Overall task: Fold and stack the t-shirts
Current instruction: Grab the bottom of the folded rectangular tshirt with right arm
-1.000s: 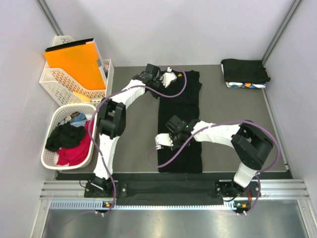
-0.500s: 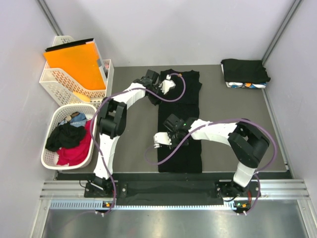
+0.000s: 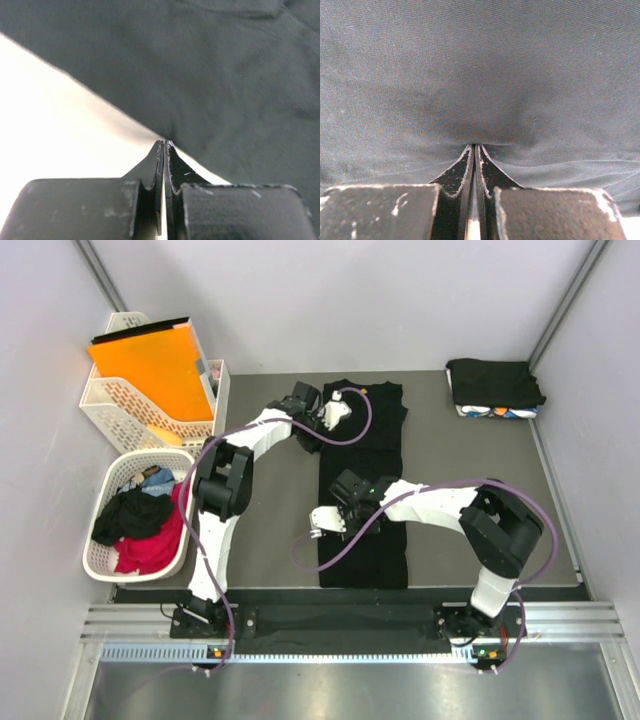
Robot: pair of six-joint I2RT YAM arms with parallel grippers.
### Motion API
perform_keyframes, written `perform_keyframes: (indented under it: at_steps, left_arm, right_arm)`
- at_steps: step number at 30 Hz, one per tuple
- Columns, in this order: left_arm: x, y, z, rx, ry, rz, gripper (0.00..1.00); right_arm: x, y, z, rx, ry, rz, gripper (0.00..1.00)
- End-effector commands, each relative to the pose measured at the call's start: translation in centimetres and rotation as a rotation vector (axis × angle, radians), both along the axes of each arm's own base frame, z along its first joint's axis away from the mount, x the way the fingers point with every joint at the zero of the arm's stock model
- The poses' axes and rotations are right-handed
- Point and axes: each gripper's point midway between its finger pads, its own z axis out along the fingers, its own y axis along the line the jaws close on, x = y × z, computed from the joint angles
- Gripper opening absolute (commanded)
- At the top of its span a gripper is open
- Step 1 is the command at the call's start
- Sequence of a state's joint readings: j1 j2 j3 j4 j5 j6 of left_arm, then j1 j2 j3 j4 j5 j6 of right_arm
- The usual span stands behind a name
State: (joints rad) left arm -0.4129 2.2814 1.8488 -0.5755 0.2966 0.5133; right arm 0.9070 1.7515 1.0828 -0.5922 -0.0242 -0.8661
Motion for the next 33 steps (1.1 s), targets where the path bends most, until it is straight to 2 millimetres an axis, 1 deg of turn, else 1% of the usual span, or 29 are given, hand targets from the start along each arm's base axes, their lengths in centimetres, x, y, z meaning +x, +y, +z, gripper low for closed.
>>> perform_keyframes:
  at_steps: [1, 2, 3, 4, 5, 6, 7, 8, 10, 11, 13, 14, 15, 16, 17, 18, 19, 20, 21, 23, 25, 26, 29, 33]
  left_arm:
    - [1.1, -0.5, 9.2, -0.119, -0.171, 0.048, 0.00]
    - [1.2, -0.5, 10.5, -0.134, -0.191, 0.057, 0.00]
    - [1.3, -0.3, 12.8, -0.149, -0.237, 0.066, 0.00]
    - [1.3, -0.2, 14.0, -0.155, -0.261, 0.074, 0.00]
    - [1.2, 0.1, 15.1, -0.158, -0.279, 0.088, 0.00]
    - [1.1, 0.7, 17.4, -0.162, -0.331, 0.112, 0.00]
    - [0.9, 1.1, 18.4, -0.162, -0.353, 0.126, 0.00]
    - [0.4, 1.7, 20.3, -0.166, -0.389, 0.135, 0.00]
    - [-0.6, 2.7, 21.5, -0.131, -0.414, 0.128, 0.00]
    - [-1.6, 3.4, 22.5, -0.121, -0.432, 0.124, 0.00]
    - [-2.6, 5.0, 22.9, -0.051, -0.454, 0.117, 0.06]
    - [-3.6, 5.9, 23.4, -0.026, -0.469, 0.118, 0.11]
    - [-4.1, 6.5, 23.5, 0.001, -0.477, 0.117, 0.17]
    - [-4.4, 7.6, 23.4, 0.050, -0.487, 0.129, 0.22]
    - [-5.2, 8.4, 23.7, 0.071, -0.495, 0.135, 0.27]
    - [-5.6, 9.0, 23.9, 0.086, -0.502, 0.140, 0.34]
    - [-6.0, 9.8, 24.0, 0.118, -0.504, 0.156, 0.37]
    - [-6.6, 10.4, 24.4, 0.124, -0.512, 0.165, 0.40]
    - [-7.0, 10.7, 24.3, 0.133, -0.508, 0.166, 0.43]
    - [-7.8, 11.4, 24.6, 0.154, -0.504, 0.175, 0.44]
    - [-8.1, 11.8, 24.9, 0.172, -0.508, 0.178, 0.48]
    - [-8.1, 12.1, 25.2, 0.181, -0.513, 0.181, 0.48]
    - [-8.0, 12.5, 25.9, 0.203, -0.528, 0.192, 0.51]
    - [-7.5, 12.9, 26.0, 0.235, -0.531, 0.201, 0.51]
  right_arm:
    - [1.4, 2.2, 2.2, 0.091, -0.063, -0.001, 0.00]
    - [1.4, 1.9, 2.8, 0.092, -0.074, -0.007, 0.00]
    - [1.3, 1.9, 3.1, 0.096, -0.075, -0.012, 0.00]
    - [1.1, 1.8, 3.5, 0.095, -0.075, -0.016, 0.00]
    - [1.1, 1.8, 4.4, 0.107, -0.089, -0.021, 0.00]
    - [0.8, 1.9, 4.8, 0.114, -0.090, -0.029, 0.01]
    - [0.5, 1.6, 5.1, 0.110, -0.083, -0.033, 0.02]
    - [0.0, 1.8, 5.9, 0.124, -0.086, -0.027, 0.10]
    - [-1.2, 1.3, 6.1, 0.110, -0.056, -0.016, 0.22]
    - [-2.1, 1.2, 6.4, 0.114, -0.050, -0.002, 0.34]
    - [-3.4, 1.0, 6.4, 0.117, -0.031, 0.022, 0.43]
    - [-4.5, 0.9, 6.3, 0.121, -0.030, 0.042, 0.50]
    - [-5.1, 0.9, 6.2, 0.133, -0.022, 0.029, 0.54]
    - [-5.7, 0.8, 5.6, 0.137, -0.011, 0.032, 0.57]
    - [-6.5, 1.1, 5.6, 0.157, -0.001, 0.022, 0.63]
    - [-6.8, 1.2, 5.5, 0.169, 0.001, 0.017, 0.65]
    - [-7.0, 1.2, 5.0, 0.180, 0.004, 0.009, 0.68]
    - [-7.4, 1.4, 5.1, 0.199, 0.009, -0.004, 0.73]
    - [-7.6, 1.4, 4.9, 0.208, 0.013, -0.007, 0.75]
    - [-8.4, 1.4, 4.3, 0.215, 0.037, -0.008, 0.76]
    - [-9.3, 1.1, 3.5, 0.206, 0.050, -0.001, 0.76]
    - [-10.0, 1.2, 3.5, 0.215, 0.055, 0.013, 0.76]
    - [-11.5, 1.4, 3.2, 0.226, 0.070, 0.040, 0.77]
    - [-12.6, 1.8, 3.1, 0.238, 0.099, 0.039, 0.76]
